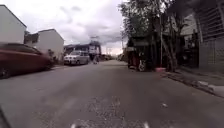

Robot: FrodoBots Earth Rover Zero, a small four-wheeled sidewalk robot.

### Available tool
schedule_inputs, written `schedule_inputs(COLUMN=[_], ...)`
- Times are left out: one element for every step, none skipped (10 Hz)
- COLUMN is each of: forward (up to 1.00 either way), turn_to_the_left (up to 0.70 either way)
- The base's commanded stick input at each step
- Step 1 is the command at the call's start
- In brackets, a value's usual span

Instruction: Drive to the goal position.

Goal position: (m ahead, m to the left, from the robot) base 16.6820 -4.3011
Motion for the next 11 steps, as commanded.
schedule_inputs(forward=[0.70, 0.70, 0.70, 0.70, 0.70, 0.70, 0.70, 0.70, 0.70, 0.70, 0.70], turn_to_the_left=[0.03, 0.10, 0.01, 0.04, 0.10, 0.00, -0.05, -0.35, -0.28, 0.02, 0.07])
